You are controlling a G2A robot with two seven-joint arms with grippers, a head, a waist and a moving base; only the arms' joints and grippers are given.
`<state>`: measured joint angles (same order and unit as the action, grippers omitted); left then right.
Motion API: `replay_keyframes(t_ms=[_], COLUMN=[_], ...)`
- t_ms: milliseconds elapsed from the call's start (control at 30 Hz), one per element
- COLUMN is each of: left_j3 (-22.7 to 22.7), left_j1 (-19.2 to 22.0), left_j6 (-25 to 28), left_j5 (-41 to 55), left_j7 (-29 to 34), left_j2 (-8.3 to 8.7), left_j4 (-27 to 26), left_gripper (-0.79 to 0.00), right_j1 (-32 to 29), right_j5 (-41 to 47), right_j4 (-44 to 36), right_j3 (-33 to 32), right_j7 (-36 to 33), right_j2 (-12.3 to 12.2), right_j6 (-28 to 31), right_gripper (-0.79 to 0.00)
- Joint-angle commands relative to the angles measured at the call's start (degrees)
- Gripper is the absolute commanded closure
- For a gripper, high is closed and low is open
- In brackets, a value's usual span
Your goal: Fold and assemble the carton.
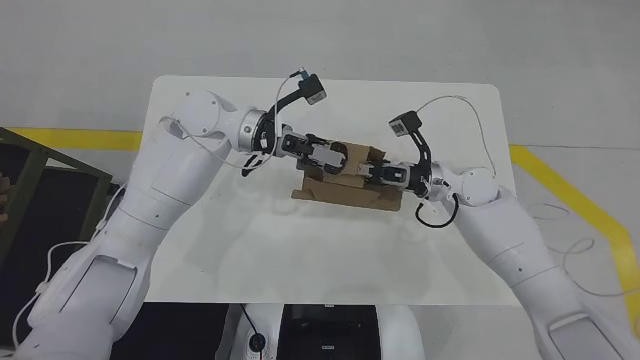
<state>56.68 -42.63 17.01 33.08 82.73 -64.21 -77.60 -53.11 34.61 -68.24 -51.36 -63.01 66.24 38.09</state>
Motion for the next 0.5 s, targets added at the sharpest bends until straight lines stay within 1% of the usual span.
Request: replay_keyframes(t_ms=[0,200,467], left_j3=[1.3,3.7,4.3], left_j1=[-0.4,-1.9,-2.7], left_j6=[-0.1,-0.6,-1.1], left_j5=[0.6,0.7,-1.5], left_j7=[0.5,1.3,0.0], left_j2=[0.33,1.08,1.45], left_j4=[0.1,-0.5,-0.4], left_gripper=[-0.785,-0.785,-0.785], right_j1=[-0.3,-1.3,-2.6], right_j5=[0.0,0.3,0.2], right_j4=[0.2,-0.3,-3.3], right_j3=[-0.6,-2.6,-3.5], right_j7=[0.2,0.7,-0.8], right_j2=[-0.1,-0.4,-0.6], right_j6=[0.0,0.5,-0.3], right_gripper=[0.000,0.000,0.000])
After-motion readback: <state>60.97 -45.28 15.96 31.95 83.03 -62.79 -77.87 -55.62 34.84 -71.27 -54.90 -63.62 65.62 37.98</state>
